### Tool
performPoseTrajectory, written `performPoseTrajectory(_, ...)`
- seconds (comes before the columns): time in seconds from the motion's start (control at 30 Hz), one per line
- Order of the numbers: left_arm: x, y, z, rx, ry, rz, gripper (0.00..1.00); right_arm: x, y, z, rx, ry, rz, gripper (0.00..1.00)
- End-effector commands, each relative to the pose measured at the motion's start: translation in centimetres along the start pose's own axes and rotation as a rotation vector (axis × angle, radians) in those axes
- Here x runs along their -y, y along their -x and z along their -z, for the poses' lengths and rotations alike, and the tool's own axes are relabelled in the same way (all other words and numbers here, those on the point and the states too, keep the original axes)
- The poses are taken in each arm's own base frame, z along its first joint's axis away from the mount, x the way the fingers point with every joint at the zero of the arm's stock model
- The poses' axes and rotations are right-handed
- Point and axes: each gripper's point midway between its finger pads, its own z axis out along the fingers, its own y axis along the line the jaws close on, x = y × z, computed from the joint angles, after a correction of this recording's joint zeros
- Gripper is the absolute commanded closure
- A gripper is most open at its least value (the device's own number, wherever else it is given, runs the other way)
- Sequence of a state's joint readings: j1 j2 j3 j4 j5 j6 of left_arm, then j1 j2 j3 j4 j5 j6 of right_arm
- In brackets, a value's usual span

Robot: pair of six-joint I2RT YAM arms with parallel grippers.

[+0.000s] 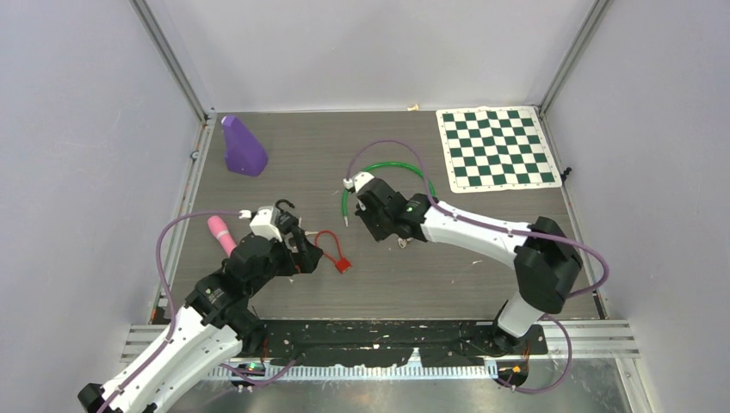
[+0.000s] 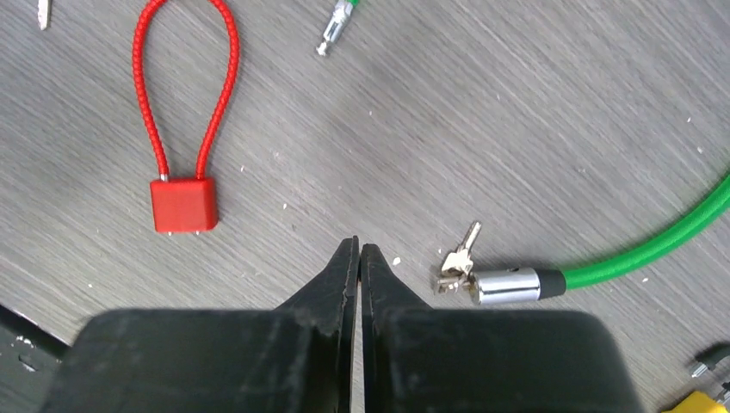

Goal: Unlock with the key

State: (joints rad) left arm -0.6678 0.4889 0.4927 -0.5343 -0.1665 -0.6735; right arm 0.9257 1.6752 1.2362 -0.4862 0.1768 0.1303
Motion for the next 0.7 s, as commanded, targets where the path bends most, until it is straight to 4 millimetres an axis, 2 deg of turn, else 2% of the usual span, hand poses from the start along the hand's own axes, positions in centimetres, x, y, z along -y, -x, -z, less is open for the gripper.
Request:
performPoseTrajectory(0.0,0.3,0.9,-0.2,0.05,-0.014,0.014,0.02,0.2,-1.3,-0.1,0.044,0.001,-0.029,0.95)
performPoseTrajectory(0.03,0.4,0.8,-0.2,0.045,-0.014,0.014,0.02,0.1,-2.1,-0.3,0.028,0.002,-0.035,0.95)
performPoseTrajectory(0.2,0.5,0.4,-0.5,0.026,-0.021,0.018,0.02,-0.2,-8.2,-1.1,-0.098,0.004,-0.033,0.95)
performPoseTrajectory(0.23,0.5,0.4,-0.5,0.026,-0.022,0.018,0.02,-0.4,-9.7,-1.1,-0.125,0.003,-0.035,0.94)
performPoseTrajectory(0.3,0.4,0.4,-0.5,0.031,-0.02,0.019,0.02,-0.9,-10.7,-0.4,-0.131,0.011,-0.054,0.94)
performPoseTrajectory(0.37,0.5,0.5,-0.6,0.037,-0.026,0.021,0.02,-1.4,-12.8,0.3,-0.162,0.032,-0.068,0.92)
performPoseTrajectory(0.5,0.7,0.4,-0.8,0.034,-0.037,0.022,0.02,-1.8,-13.4,2.4,-0.155,0.039,-0.123,0.69)
performPoseTrajectory(0.67,1.1,0.4,-0.9,0.021,-0.046,0.023,0.02,-1.6,-12.1,4.1,-0.12,0.067,-0.108,0.54)
